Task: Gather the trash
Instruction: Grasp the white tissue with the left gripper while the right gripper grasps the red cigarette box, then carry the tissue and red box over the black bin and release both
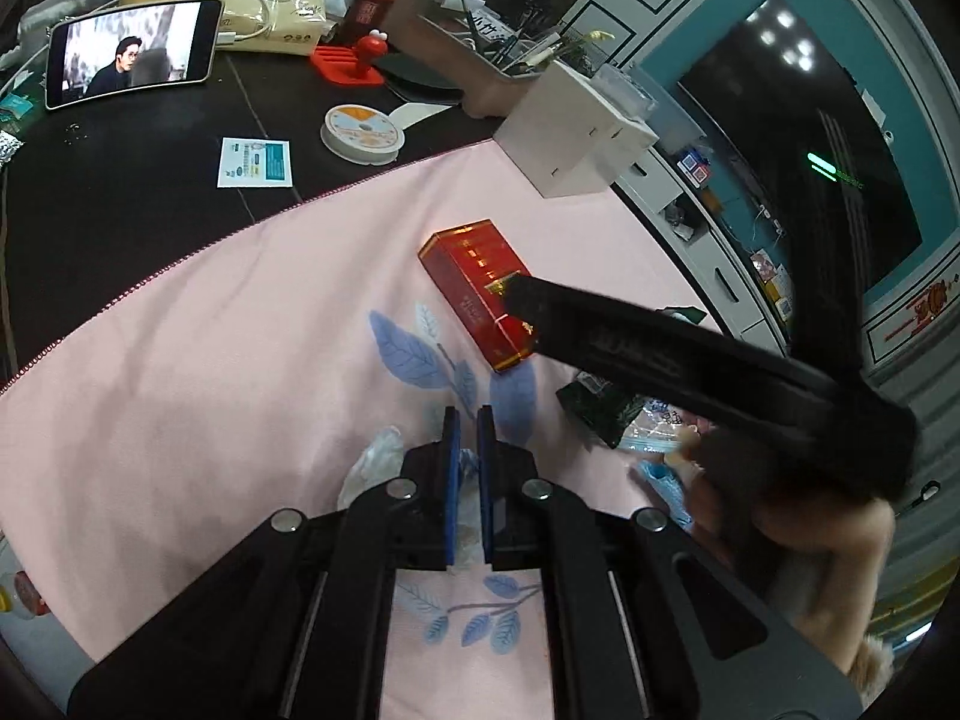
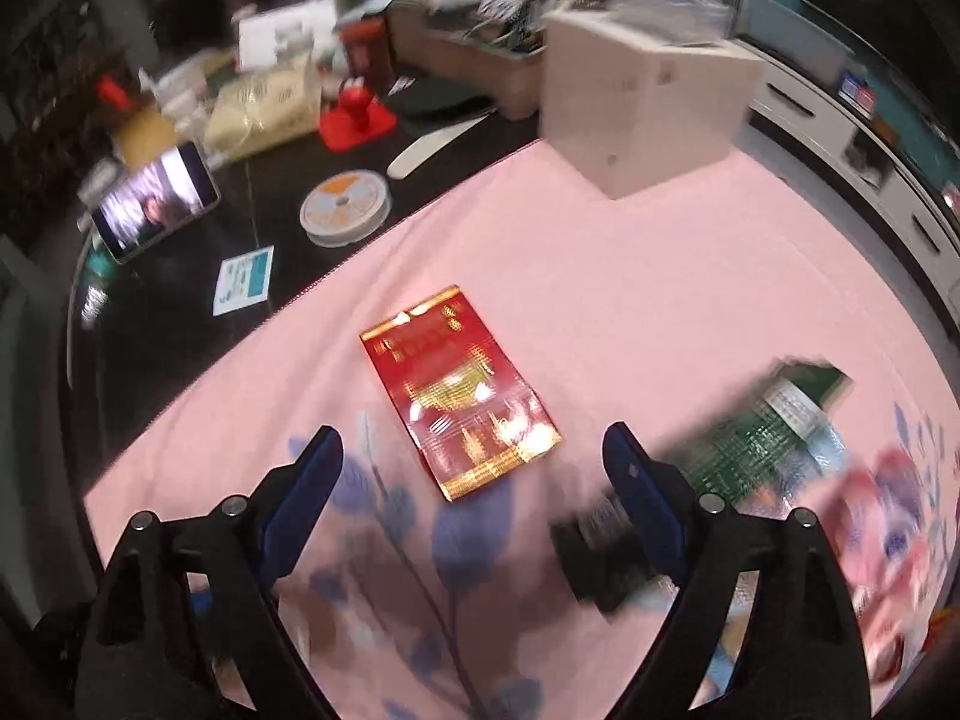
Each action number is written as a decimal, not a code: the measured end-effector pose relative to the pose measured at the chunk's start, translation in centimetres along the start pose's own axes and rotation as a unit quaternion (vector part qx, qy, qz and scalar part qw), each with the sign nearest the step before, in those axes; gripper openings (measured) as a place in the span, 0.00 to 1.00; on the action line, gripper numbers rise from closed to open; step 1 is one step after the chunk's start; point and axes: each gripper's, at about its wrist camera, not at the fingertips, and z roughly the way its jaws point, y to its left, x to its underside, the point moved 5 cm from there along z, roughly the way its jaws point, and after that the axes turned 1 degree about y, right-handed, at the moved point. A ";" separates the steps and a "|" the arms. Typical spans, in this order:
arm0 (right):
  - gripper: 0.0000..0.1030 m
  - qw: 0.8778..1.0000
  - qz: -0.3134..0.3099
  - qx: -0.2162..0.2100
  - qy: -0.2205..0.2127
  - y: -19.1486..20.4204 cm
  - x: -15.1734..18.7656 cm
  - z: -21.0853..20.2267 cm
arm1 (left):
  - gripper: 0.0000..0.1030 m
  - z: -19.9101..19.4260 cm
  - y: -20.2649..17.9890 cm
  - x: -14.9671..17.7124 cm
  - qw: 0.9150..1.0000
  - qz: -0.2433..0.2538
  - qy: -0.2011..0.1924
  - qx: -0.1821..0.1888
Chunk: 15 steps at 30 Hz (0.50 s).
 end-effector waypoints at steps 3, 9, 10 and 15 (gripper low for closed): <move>0.80 1.000 -0.002 0.024 0.010 -0.4 -0.2 2.6 | 0.06 0.2 0.0 0.1 1.000 0.003 0.006 0.001; 0.61 0.999 0.025 0.037 -0.002 -1.6 0.5 3.3 | 0.06 0.1 -1.1 0.5 1.000 0.020 0.007 0.007; 0.60 0.998 0.039 0.043 -0.008 -2.0 0.7 2.9 | 0.06 0.1 -1.3 0.6 1.000 0.022 0.008 0.007; 0.60 0.993 0.096 0.037 -0.059 -4.2 2.0 -1.7 | 0.06 -0.3 -3.0 1.4 0.999 0.043 0.004 0.014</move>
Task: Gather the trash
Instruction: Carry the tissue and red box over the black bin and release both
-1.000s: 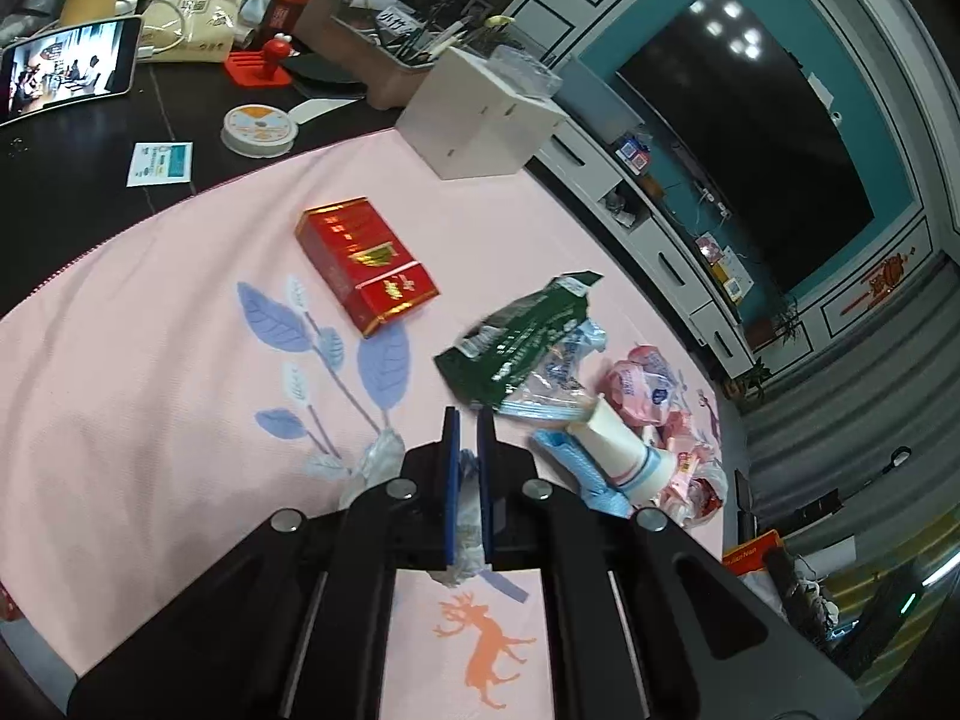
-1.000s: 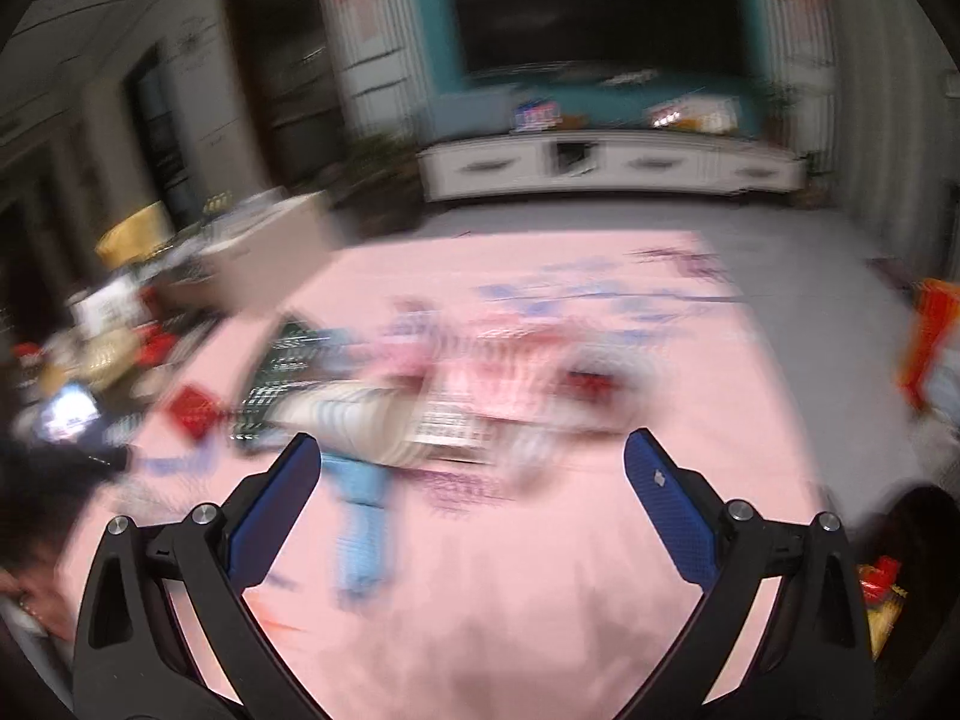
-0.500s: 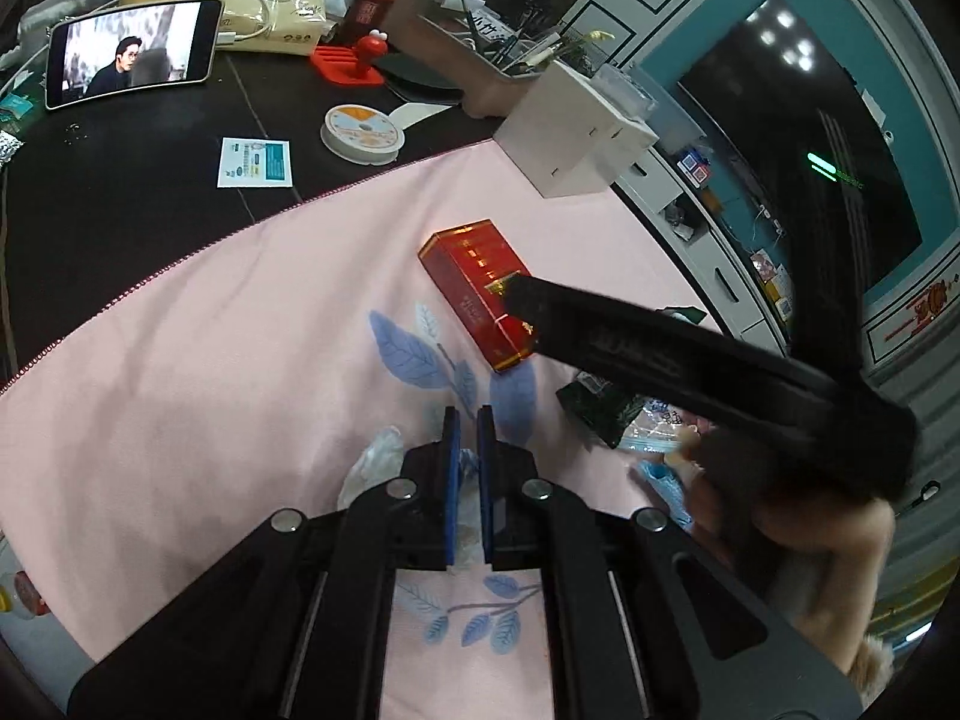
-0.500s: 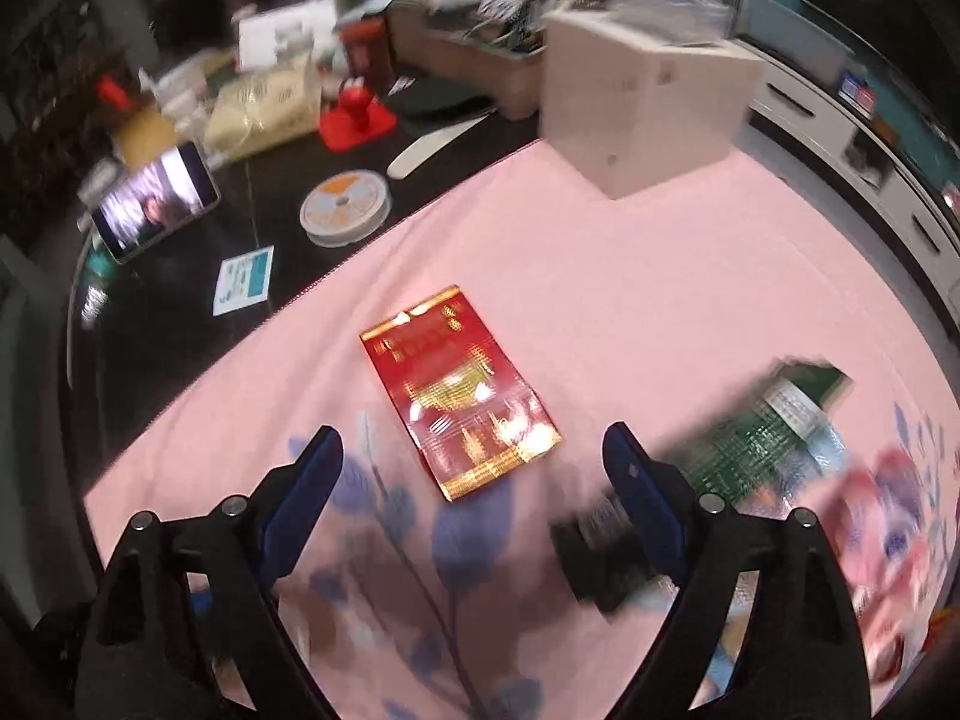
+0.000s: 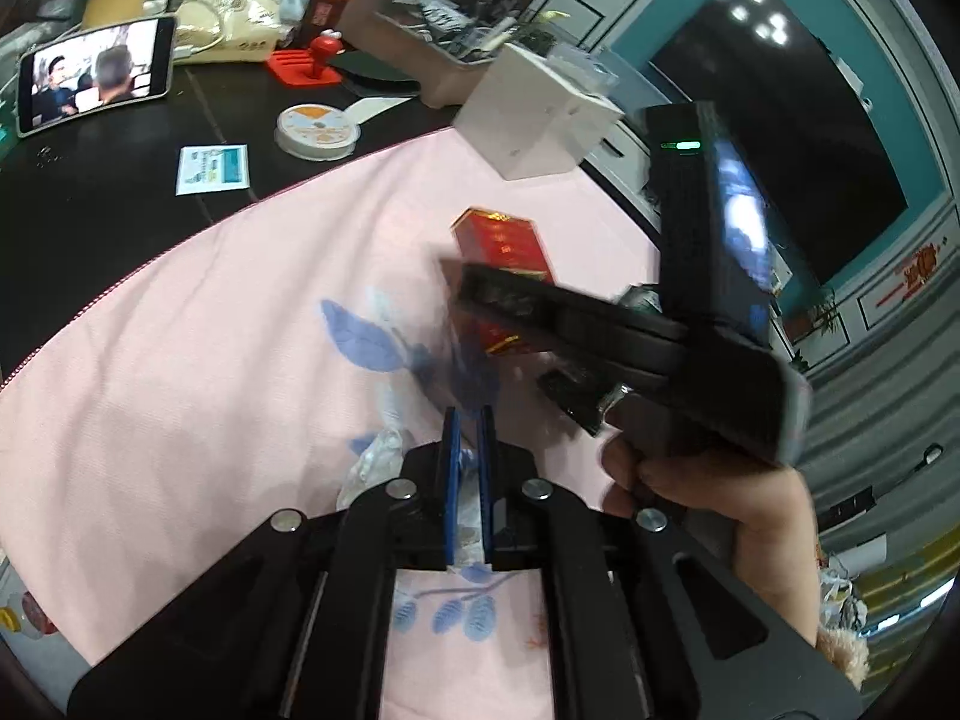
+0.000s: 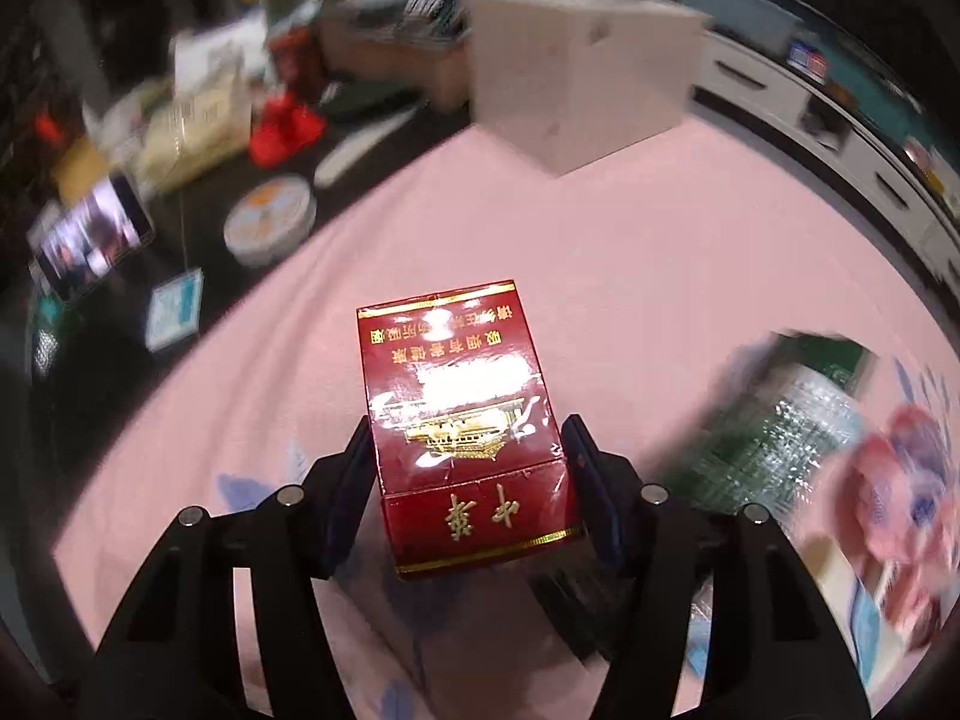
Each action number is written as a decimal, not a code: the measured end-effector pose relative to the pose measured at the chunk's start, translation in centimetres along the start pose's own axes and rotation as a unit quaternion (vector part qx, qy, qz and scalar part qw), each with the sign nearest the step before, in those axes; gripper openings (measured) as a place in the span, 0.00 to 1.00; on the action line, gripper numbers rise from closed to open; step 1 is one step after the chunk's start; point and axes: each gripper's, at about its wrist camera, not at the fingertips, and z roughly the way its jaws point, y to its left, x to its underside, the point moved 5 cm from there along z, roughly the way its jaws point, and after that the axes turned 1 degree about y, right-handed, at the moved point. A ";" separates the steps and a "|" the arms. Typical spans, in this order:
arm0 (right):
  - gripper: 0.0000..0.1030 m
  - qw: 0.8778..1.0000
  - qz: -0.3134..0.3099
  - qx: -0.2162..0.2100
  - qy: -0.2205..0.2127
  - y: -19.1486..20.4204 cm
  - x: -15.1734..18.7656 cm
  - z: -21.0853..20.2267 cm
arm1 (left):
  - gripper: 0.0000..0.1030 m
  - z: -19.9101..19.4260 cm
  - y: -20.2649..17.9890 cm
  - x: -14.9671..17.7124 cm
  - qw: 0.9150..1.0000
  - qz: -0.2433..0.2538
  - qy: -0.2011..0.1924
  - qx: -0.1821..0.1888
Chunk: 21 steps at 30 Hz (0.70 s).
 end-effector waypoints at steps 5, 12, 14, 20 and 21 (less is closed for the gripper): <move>0.60 0.995 0.044 0.023 -0.085 -3.9 2.1 -8.3 | 0.06 -0.3 -3.1 1.2 0.999 0.035 -0.002 0.017; 0.60 0.970 0.131 0.115 -0.167 -12.8 10.7 -17.9 | 0.07 -0.5 -9.5 4.1 0.994 0.095 0.005 0.060; 0.60 0.964 0.163 0.126 -0.169 -15.3 13.9 -19.7 | 0.07 -0.5 -11.1 5.0 0.991 0.114 0.007 0.067; 0.60 0.943 0.235 0.164 -0.171 -20.0 22.1 -23.5 | 0.07 -0.4 -15.6 8.8 0.980 0.180 0.022 0.082; 0.60 0.941 0.242 0.164 -0.171 -20.3 22.8 -23.6 | 0.07 -0.3 -16.0 9.1 0.978 0.189 0.023 0.082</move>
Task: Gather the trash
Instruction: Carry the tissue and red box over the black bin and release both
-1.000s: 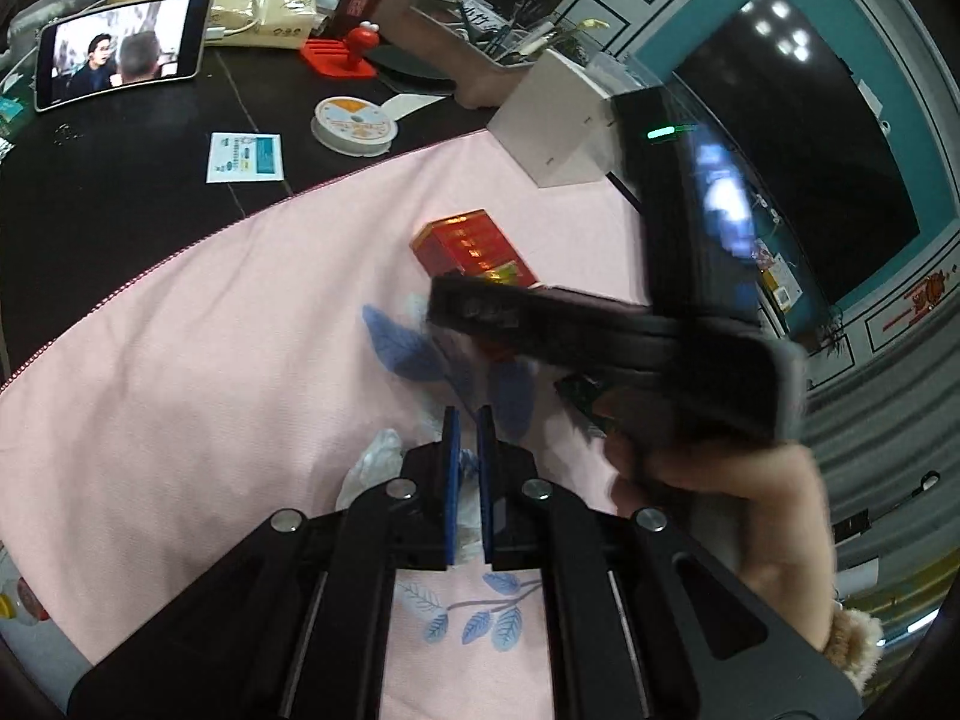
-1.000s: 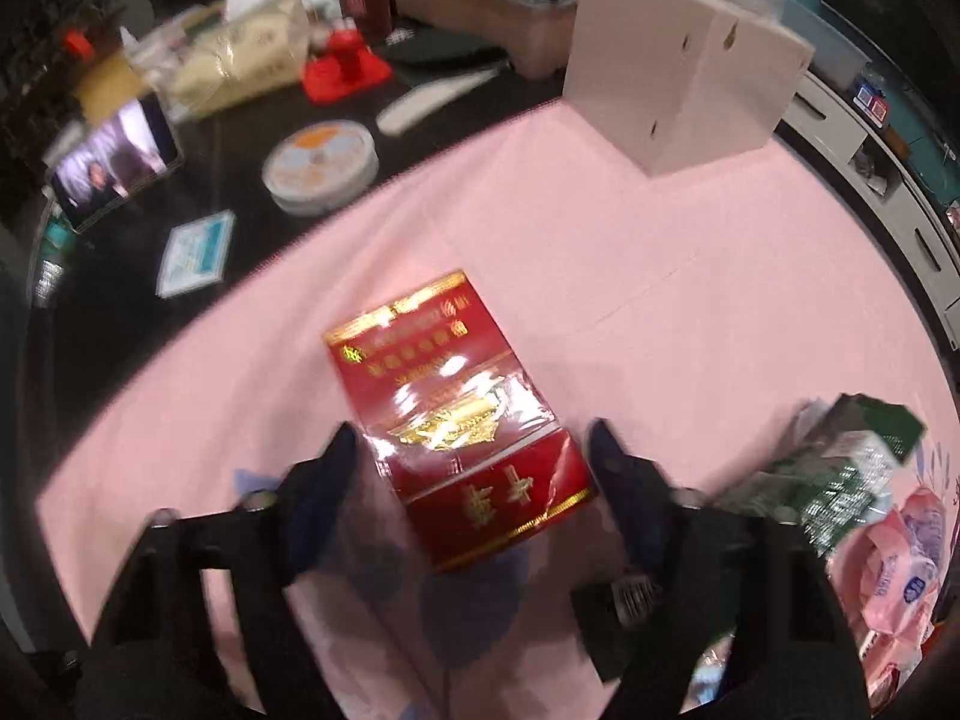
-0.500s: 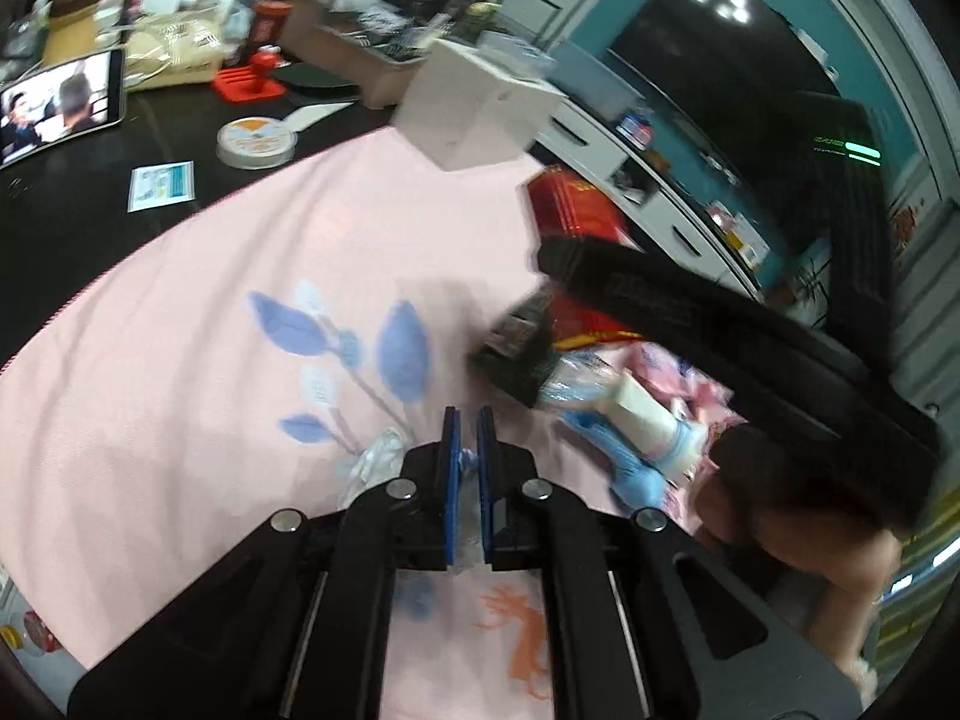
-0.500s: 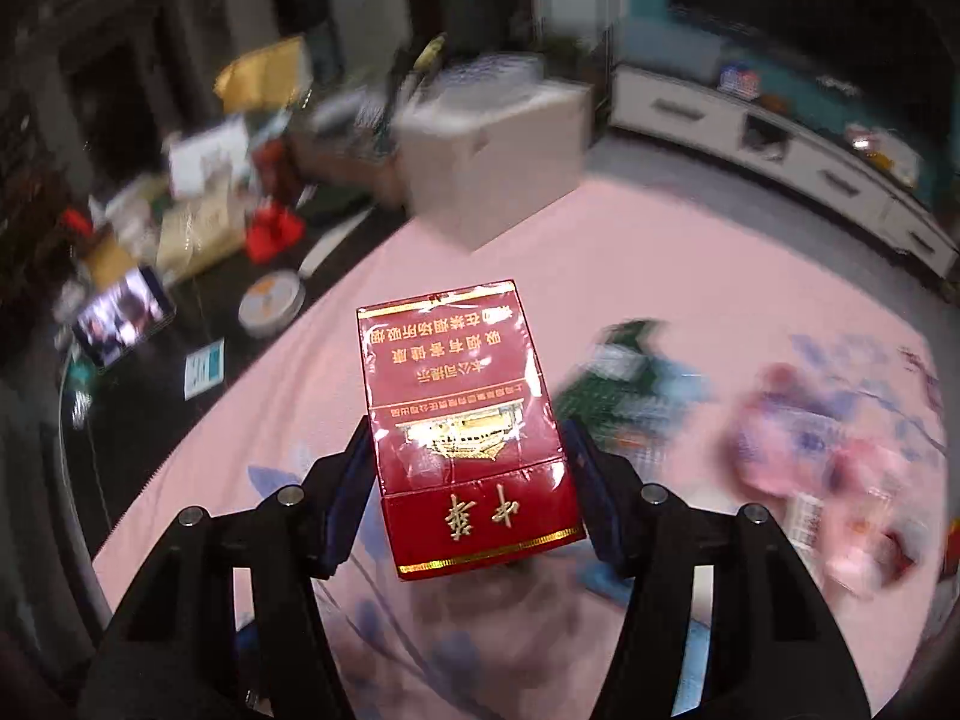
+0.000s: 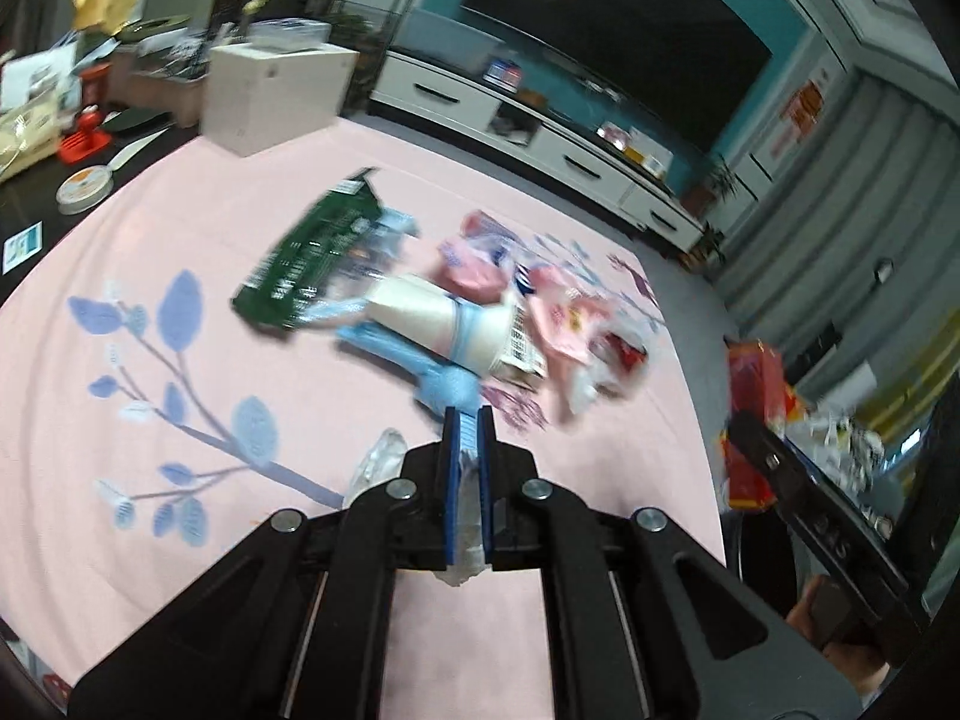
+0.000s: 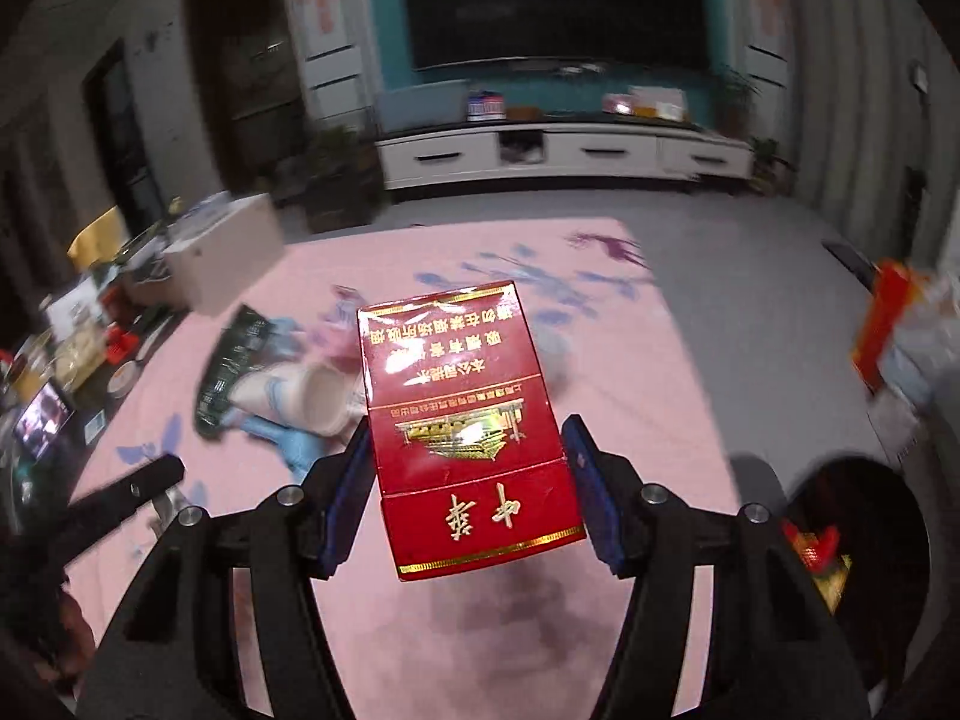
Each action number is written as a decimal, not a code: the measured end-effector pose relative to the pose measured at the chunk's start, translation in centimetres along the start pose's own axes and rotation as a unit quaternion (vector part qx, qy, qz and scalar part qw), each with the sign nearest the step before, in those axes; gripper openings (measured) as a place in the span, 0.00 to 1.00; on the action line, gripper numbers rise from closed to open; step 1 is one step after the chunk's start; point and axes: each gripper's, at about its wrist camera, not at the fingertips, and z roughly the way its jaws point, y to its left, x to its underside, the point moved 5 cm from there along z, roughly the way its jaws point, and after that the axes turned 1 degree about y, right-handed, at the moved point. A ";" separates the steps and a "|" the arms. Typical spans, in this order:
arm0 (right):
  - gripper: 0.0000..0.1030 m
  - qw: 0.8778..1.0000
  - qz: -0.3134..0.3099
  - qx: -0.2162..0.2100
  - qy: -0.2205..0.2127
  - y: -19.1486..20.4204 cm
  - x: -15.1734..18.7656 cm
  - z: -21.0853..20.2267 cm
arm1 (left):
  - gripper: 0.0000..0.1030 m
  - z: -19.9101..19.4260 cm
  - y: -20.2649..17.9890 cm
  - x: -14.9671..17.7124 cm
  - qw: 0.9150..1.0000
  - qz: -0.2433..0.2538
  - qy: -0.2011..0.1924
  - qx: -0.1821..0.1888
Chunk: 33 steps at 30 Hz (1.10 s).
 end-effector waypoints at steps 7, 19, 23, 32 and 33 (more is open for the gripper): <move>0.60 0.997 0.061 0.036 -0.016 -5.8 2.4 -2.0 | 0.07 0.7 -4.0 2.4 0.998 0.055 0.019 0.010; 0.60 0.989 0.098 0.050 -0.094 -11.6 0.9 -8.3 | 0.07 0.3 -16.0 6.5 0.983 0.153 0.048 0.086; 0.60 0.983 0.117 0.083 -0.117 -14.7 0.9 -10.4 | 0.07 -0.3 -19.9 6.5 0.981 0.158 0.033 0.111; 0.60 0.972 0.178 0.097 -0.120 -21.1 2.2 -11.9 | 0.07 0.3 -27.8 8.2 0.971 0.186 0.033 0.144; 0.60 0.970 0.187 0.101 -0.119 -21.9 2.5 -11.9 | 0.07 0.6 -28.8 8.7 0.970 0.194 0.035 0.145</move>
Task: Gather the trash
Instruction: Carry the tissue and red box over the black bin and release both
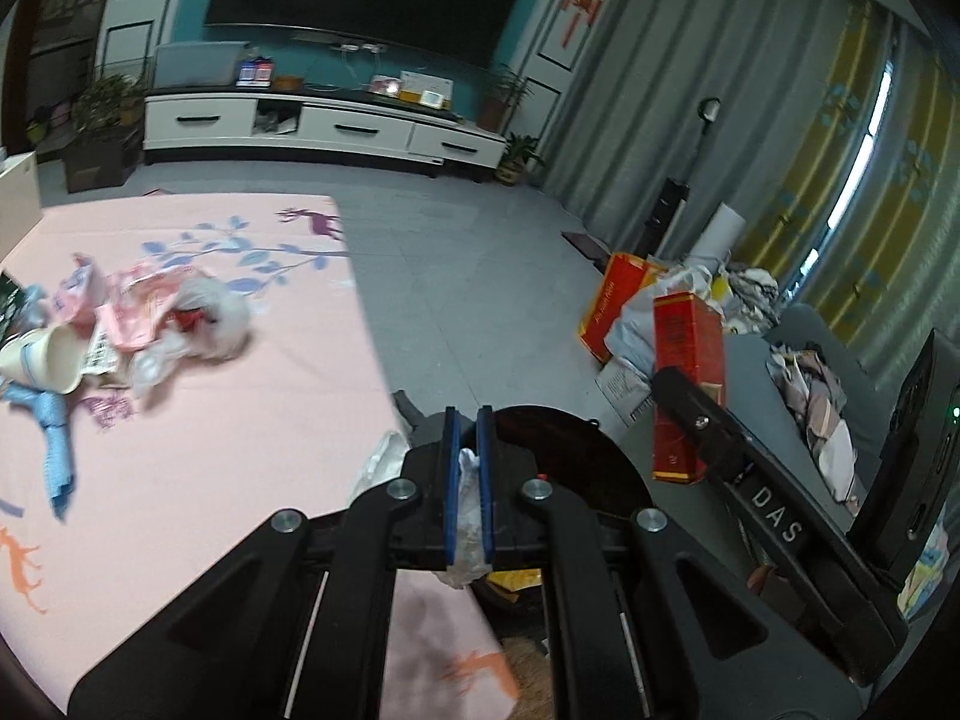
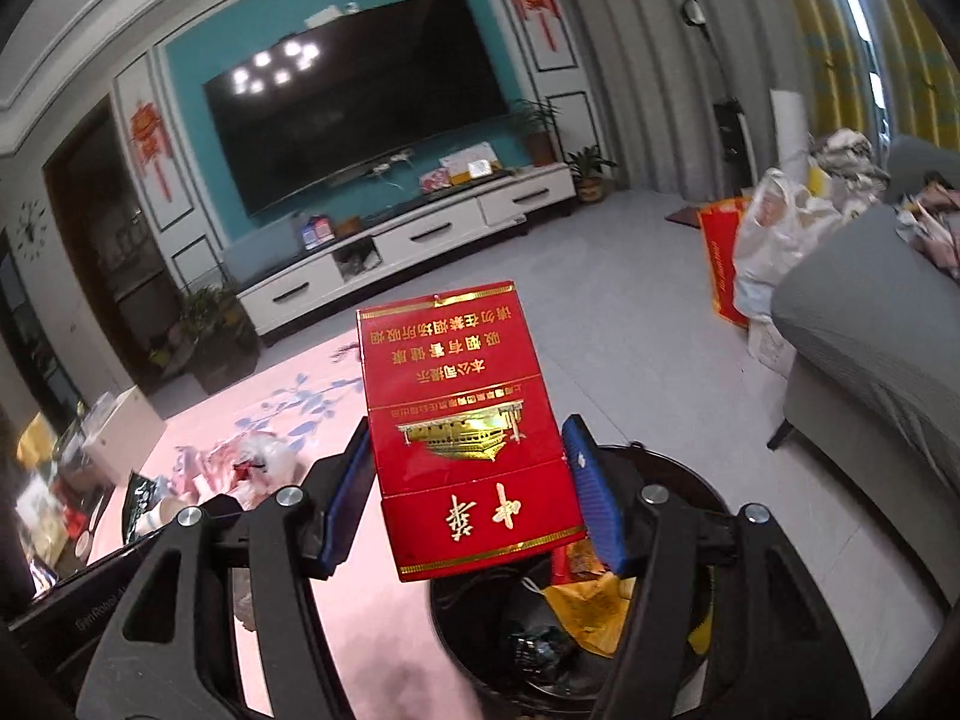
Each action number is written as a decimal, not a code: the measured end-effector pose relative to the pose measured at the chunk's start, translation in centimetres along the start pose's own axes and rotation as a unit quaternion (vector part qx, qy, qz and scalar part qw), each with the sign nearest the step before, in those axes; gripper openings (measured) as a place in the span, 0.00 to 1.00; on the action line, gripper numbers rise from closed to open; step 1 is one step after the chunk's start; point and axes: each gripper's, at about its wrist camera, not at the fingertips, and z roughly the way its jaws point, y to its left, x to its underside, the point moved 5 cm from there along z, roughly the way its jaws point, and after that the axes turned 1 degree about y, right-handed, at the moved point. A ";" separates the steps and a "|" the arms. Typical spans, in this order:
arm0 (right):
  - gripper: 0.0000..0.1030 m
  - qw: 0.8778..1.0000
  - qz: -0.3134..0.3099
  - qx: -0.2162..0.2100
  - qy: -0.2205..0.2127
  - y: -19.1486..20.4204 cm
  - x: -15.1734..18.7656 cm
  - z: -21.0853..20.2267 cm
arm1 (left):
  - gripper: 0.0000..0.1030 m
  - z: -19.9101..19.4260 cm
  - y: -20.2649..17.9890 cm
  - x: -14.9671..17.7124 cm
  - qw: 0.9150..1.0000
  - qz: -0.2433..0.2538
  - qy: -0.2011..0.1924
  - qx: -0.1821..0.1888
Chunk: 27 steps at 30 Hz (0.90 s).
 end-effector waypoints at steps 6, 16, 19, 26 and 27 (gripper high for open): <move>0.60 0.999 0.041 0.027 0.016 -4.0 -0.1 1.2 | 0.07 3.3 -3.8 0.6 0.999 0.026 0.021 0.008; 0.60 0.995 0.080 0.046 0.047 -7.4 0.6 2.9 | 0.07 9.3 -6.7 2.4 0.996 0.043 0.070 0.022; 0.60 0.993 0.089 0.055 0.059 -8.1 1.0 3.6 | 0.07 11.1 -7.1 3.3 0.995 0.044 0.091 0.024; 0.60 0.989 0.100 0.069 0.087 -9.1 1.8 5.0 | 0.07 14.2 -7.4 5.0 0.991 0.043 0.126 0.020; 0.60 0.988 0.100 0.072 0.091 -9.2 2.0 5.3 | 0.07 14.5 -7.4 5.1 0.991 0.043 0.129 0.019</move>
